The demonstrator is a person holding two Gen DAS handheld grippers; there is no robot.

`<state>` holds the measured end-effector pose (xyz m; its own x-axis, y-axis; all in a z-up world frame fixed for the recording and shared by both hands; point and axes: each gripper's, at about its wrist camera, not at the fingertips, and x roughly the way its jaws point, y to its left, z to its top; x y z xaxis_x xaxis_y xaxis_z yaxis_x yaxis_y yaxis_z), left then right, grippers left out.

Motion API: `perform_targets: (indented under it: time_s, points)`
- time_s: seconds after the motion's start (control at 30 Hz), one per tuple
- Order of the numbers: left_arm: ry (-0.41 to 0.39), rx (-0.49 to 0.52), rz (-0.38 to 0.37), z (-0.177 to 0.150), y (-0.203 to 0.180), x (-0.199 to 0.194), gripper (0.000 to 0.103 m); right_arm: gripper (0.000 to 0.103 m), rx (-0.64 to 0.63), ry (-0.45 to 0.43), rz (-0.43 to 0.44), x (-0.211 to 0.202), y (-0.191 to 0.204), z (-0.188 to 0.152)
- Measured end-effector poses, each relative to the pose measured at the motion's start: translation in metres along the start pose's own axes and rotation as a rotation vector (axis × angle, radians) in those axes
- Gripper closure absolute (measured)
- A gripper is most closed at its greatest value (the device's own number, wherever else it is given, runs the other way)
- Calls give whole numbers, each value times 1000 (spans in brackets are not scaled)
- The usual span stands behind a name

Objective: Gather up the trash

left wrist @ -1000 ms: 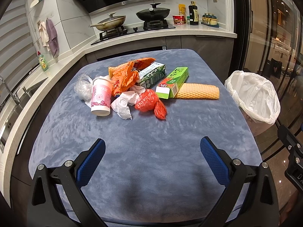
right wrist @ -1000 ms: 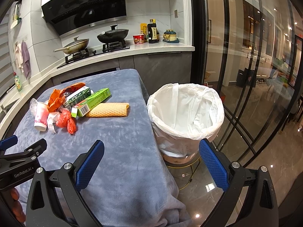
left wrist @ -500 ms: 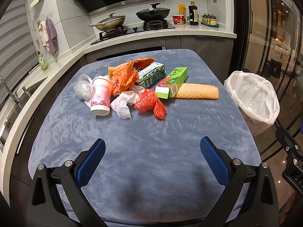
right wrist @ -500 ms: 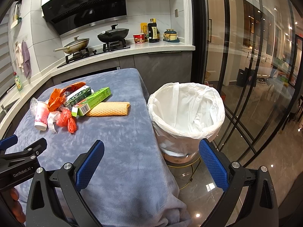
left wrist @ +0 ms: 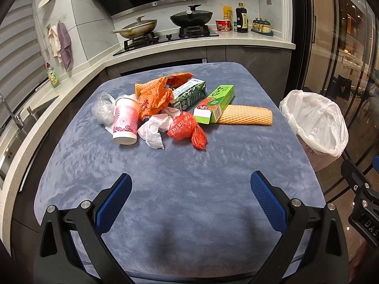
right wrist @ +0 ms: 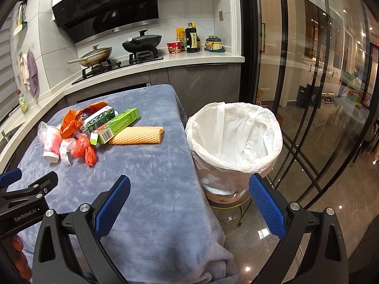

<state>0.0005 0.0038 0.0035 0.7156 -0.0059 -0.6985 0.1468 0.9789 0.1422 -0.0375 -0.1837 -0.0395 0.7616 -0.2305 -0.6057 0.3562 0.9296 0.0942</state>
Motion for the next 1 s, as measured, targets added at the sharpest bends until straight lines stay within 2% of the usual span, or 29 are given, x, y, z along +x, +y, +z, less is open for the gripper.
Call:
perform_targets:
  time_s: [0.3, 0.53, 0.77, 1.0]
  points:
    - [11, -24, -20, 3, -2, 5, 7, 7, 12, 1, 2, 3, 0, 1]
    - [11, -82, -3, 5, 18, 17, 7, 7, 8, 5, 7, 13, 6, 3]
    - [9, -140, 56, 16, 65, 45, 7, 7, -5, 6, 19, 29, 23, 10]
    - [5, -212, 56, 34, 119, 81, 7, 7, -8, 26, 51, 51, 48, 20]
